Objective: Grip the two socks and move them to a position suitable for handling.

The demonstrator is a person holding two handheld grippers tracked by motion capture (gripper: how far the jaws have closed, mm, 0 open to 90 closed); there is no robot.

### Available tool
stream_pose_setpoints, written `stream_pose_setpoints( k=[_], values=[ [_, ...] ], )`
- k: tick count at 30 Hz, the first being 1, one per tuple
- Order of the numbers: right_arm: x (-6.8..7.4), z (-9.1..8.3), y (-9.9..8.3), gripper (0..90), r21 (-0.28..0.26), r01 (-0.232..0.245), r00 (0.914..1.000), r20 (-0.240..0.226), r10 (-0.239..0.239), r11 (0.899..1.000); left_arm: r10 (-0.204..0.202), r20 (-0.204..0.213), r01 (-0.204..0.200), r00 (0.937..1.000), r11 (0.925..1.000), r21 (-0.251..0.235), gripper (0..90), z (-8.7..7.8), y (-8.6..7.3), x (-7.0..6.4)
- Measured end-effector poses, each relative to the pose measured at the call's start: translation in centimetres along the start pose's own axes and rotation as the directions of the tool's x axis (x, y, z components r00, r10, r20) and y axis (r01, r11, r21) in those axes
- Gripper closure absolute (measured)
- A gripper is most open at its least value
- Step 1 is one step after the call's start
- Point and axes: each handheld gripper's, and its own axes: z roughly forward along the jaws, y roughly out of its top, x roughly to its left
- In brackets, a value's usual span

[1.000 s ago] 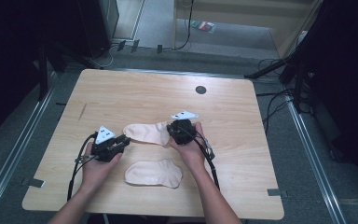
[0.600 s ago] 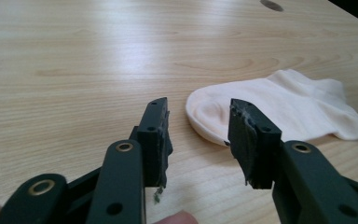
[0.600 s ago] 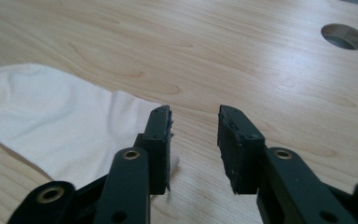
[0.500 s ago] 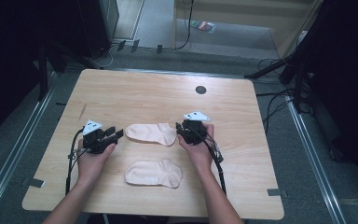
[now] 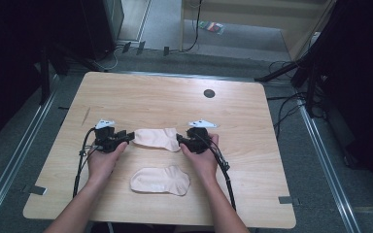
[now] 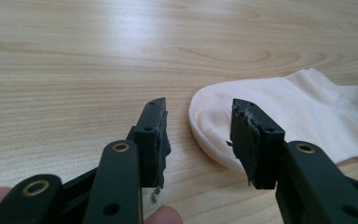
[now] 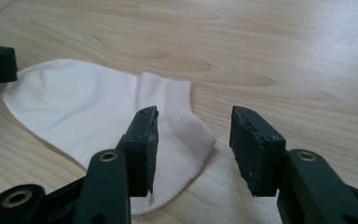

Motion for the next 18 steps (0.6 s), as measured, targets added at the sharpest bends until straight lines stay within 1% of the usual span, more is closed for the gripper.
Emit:
stream_pose_setpoints(
  k=[1, 2, 4, 5, 6, 8, 10, 12, 13, 15, 16, 17, 18],
  values=[
    [0.0, 0.1, -0.1, 53.2, 0.004, -0.004, 1.0, -0.001, 0.004, 1.0, 0.009, -0.016, -0.008, 0.9998, 0.9998, 0.019, 58.2, 0.2, -0.1, 0.0],
    [0.0, 0.2, -0.2, 53.2, 0.007, -0.012, 0.9999, -0.008, 0.012, 1.0, 0.006, -0.017, -0.005, 0.9998, 0.9996, 0.028, 58.7, 0.4, -0.2, 0.0],
    [0.1, 0.4, -0.3, 53.8, 0.016, -0.008, 1.0, -0.002, 0.008, 1.0, 0.002, -0.029, -0.001, 0.9996, 0.9998, 0.019, 59.8, 0.5, -0.2, 0.0],
    [0.2, 0.5, -0.4, 54.1, 0.014, 0.004, 1.0, 0.003, -0.004, 1.0, 0.003, -0.029, -0.003, 0.9996, 0.9999, 0.017, 61.0, 0.5, -0.2, 0.1],
    [0.3, 0.6, -0.4, 54.7, 0.011, 0.005, 1.0, 0.005, -0.005, 1.0, 0.006, -0.028, -0.006, 0.9996, 0.9999, 0.012, 61.6, 0.5, -0.2, 0.0],
    [0.6, 0.7, -0.5, 55.6, 0.012, 0.026, 0.9996, 0.011, -0.026, 1.0, 0.031, -0.035, -0.031, 0.9989, 0.9994, 0.015, 63.2, 0.7, -0.3, -0.3],
    [0.8, 0.9, -0.6, 57.2, 0.012, 0.042, 0.9989, 0.021, -0.043, 0.999, 0.035, -0.006, -0.034, 0.9994, 0.999, 0.028, 66.4, 0.7, -0.4, -0.5],
    [0.9, 1.0, -0.7, 57.6, 0.019, 0.047, 0.9985, 0.028, -0.047, 0.999, 0.041, -0.009, -0.04, 0.9991, 0.9987, 0.031, 71.7, 0.8, -0.4, -0.6],
    [1.0, 1.2, -0.8, 61.0, 0.024, 0.048, 0.9982, 0.036, -0.049, 0.999, 0.07, -0.029, -0.069, 0.9971, 0.9969, 0.039, 74.5, 0.8, -0.4, -0.8],
    [1.0, 1.3, -1.0, 63.3, 0.031, 0.059, 0.9975, 0.038, -0.06, 0.998, 0.094, -0.056, -0.09, 0.994, 0.9944, 0.055, 79.6, 0.7, -0.3, -1.0],
    [1.0, 1.5, -1.1, 64.9, 0.033, 0.067, 0.9968, 0.042, -0.069, 0.997, 0.094, -0.056, -0.09, 0.994, 0.9944, 0.055, 81.9, 0.7, -0.3, -1.0],
    [1.1, 1.5, -1.1, 66.7, 0.028, 0.076, 0.9962, 0.042, -0.077, 0.997, 0.109, -0.062, -0.105, 0.9922, 0.9925, 0.063, 84.3, 0.7, -0.3, -1.0],
    [1.1, 1.5, -1.2, 68.8, 0.024, 0.074, 0.9962, 0.044, -0.075, 0.997, 0.112, -0.061, -0.108, 0.9919, 0.9923, 0.061, 85.7, 0.7, -0.3, -0.9]
  ],
)
